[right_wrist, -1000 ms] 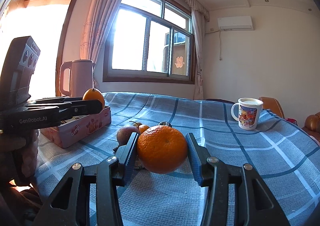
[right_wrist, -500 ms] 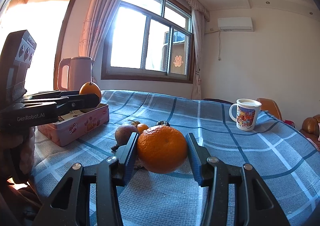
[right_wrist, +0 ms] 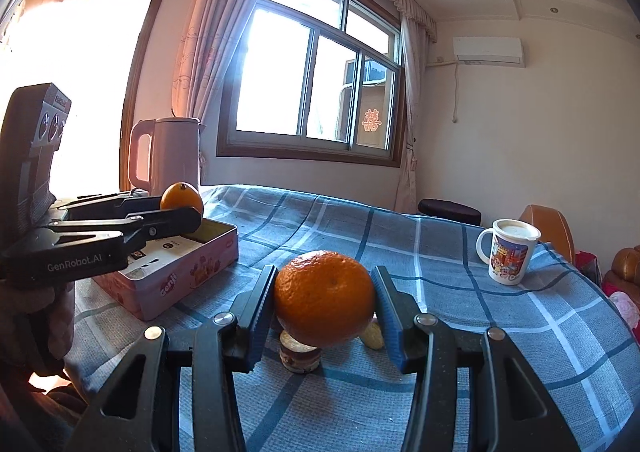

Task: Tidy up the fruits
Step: 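Lift the small orange with the left tool while the right tool lifts the mandarin, then carry the small orange over the open tin while the right tool carries the mandarin there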

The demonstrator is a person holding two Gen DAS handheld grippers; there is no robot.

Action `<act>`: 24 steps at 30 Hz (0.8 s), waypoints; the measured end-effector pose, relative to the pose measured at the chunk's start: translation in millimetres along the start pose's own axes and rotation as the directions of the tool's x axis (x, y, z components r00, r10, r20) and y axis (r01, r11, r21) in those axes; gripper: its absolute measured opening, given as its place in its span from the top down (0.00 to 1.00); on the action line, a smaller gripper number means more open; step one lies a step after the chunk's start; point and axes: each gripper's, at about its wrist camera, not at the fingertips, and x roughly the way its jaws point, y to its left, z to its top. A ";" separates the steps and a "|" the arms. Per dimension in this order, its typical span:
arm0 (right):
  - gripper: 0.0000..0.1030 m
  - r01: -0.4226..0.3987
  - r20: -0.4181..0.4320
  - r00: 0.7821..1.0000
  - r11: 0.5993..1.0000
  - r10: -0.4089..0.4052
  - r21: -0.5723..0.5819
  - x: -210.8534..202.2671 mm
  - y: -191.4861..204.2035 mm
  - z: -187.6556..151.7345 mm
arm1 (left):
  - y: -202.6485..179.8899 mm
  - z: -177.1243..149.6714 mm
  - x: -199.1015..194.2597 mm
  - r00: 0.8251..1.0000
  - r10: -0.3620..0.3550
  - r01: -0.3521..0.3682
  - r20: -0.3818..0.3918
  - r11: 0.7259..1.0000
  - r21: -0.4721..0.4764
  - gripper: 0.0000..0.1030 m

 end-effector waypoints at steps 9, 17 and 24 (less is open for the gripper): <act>0.52 -0.075 -0.014 0.997 0.997 0.075 -0.029 18.4 23.6 24.6 | 27.0 0.2 -0.4 0.997 0.058 -0.060 -0.047 0.997 -0.042 0.63; 0.52 -0.121 -0.026 0.993 0.990 0.119 -0.076 33.4 41.4 41.2 | 53.6 -1.2 -0.9 0.992 0.100 -0.106 -0.079 0.991 -0.077 0.63; 0.52 -0.158 -0.036 0.987 0.982 0.154 -0.107 47.7 53.6 56.6 | 70.5 -5.5 2.2 0.984 0.133 -0.144 -0.121 0.986 -0.085 0.63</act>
